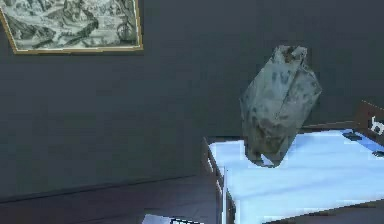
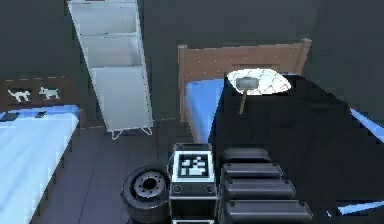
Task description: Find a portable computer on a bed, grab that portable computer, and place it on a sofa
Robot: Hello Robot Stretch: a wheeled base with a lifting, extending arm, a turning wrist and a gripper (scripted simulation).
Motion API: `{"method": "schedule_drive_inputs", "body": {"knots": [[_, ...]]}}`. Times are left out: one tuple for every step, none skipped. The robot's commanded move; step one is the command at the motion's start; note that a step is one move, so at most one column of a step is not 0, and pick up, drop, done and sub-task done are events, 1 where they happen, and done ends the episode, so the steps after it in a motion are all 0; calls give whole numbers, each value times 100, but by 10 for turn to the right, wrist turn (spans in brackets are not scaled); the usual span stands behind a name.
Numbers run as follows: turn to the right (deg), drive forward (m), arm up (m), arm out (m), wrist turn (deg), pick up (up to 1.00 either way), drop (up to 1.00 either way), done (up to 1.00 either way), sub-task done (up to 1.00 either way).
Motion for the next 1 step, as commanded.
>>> {"method": "schedule_drive_inputs", "body": {"knots": [[-450,0,0,0,0,0,0,0,0]]}}
